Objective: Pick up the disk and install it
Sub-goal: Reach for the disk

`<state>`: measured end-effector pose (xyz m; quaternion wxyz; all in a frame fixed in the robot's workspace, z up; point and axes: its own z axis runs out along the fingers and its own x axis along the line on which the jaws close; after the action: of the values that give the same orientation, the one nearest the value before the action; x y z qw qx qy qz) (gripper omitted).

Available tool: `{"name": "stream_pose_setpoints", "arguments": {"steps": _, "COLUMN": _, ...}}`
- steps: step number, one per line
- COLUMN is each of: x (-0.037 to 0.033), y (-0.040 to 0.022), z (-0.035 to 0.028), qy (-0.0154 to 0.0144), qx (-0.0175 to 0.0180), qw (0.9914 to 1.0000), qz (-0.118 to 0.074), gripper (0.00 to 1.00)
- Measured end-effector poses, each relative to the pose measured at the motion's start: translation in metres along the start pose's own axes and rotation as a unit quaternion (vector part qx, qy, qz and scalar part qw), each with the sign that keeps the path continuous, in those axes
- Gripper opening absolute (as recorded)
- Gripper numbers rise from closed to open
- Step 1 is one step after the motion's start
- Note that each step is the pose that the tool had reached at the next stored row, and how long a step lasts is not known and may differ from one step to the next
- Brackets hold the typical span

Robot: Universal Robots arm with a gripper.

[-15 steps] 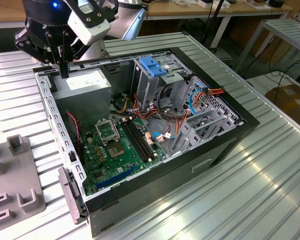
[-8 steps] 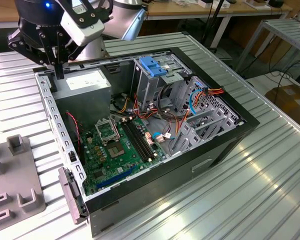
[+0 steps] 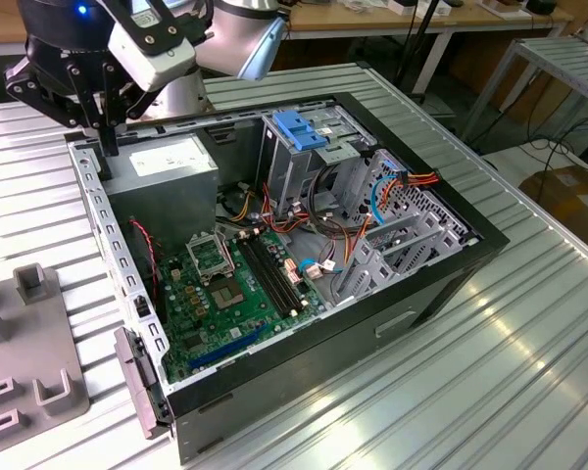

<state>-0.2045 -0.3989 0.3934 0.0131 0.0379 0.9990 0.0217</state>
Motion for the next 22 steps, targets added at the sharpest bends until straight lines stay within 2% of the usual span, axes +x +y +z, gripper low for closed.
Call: {"name": "stream_pose_setpoints", "arguments": {"steps": 22, "x": 0.022, "y": -0.0017, "z": -0.0006, "qy": 0.0, "qx": 0.0, "qw": 1.0, "qz": 0.0, "gripper": 0.1}}
